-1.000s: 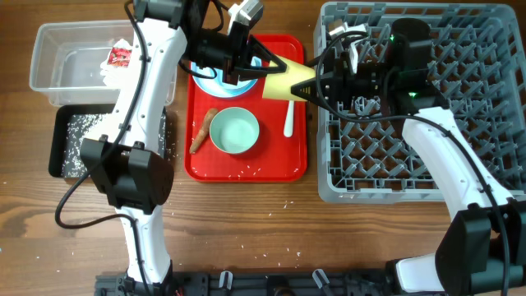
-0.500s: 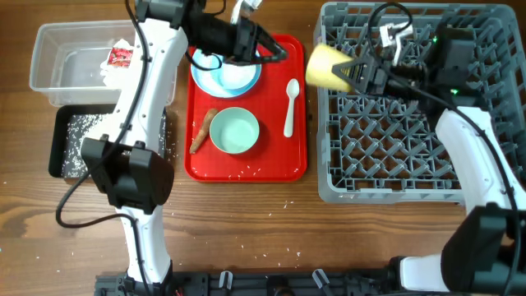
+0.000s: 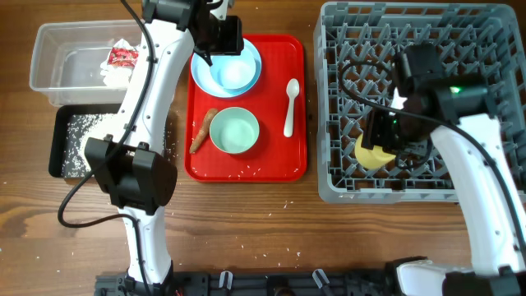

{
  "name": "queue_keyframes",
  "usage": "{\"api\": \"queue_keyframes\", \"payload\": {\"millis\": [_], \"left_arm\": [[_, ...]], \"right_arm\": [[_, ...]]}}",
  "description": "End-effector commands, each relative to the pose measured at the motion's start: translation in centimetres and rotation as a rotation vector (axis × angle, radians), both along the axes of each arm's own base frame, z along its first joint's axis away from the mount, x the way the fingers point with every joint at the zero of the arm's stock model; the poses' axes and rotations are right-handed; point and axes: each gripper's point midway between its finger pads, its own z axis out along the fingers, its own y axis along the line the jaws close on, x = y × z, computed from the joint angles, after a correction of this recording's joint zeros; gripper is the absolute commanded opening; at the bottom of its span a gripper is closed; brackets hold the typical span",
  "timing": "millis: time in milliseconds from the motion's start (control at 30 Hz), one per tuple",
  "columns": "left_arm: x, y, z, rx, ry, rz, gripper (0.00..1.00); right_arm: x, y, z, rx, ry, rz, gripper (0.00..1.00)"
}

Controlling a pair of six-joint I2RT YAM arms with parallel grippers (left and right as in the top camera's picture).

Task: Sort waste into correct bins and load items into the dishwasher rack
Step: 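Lower the yellow cup into the dish rack and release it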

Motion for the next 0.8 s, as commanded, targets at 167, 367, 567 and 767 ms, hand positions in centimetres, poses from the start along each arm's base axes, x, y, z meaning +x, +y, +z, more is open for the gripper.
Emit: {"api": "queue_keyframes", "payload": {"millis": [167,367,567,767], "left_arm": [[-0.4,0.7,0.2,0.023,0.010,0.018,0.54],[-0.9,0.8,0.0,0.029,0.032,0.018,0.54],[-0.9,0.8,-0.1,0.030,0.035,0.018,0.54],[-1.0,0.8,-0.1,0.030,0.035,0.018,0.56]], "right_arm": [[-0.4,-0.6,-5.8,-0.030,0.121,0.010,0.43],[0.0,-1.4,-6.5,0.021,0.115,-0.001,0.38],[2.6,0.6,-2.3,0.144,-0.077,0.072,0.35],[0.4,-1.6,-2.4,0.049,-0.025,0.013,0.35]]}}
